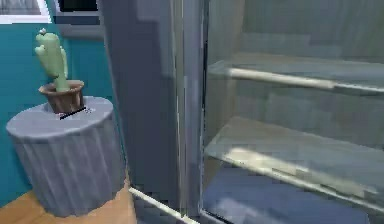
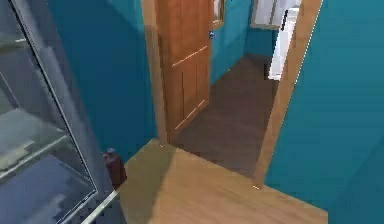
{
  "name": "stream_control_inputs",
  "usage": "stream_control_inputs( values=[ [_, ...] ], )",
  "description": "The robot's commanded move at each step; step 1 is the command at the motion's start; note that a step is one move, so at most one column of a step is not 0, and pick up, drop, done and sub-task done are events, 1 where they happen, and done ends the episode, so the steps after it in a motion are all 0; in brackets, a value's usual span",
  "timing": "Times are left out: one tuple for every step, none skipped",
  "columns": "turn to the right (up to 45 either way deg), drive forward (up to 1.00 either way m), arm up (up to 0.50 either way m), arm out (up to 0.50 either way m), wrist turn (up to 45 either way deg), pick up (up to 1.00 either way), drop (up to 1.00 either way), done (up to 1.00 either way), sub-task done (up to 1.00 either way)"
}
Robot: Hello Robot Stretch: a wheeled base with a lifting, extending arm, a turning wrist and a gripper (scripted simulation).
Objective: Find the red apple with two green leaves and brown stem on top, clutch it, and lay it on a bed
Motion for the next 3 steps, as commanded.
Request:
stream_control_inputs(
  values=[
    [-45.0,0.0,0.0,0.0,0.0,0.0,0.0,0.0,0.0],
    [-45.0,0.0,0.0,0.0,0.0,0.0,0.0,0.0,0.0],
    [-45.0,0.0,0.0,0.0,0.0,0.0,0.0,0.0,0.0]
  ],
)
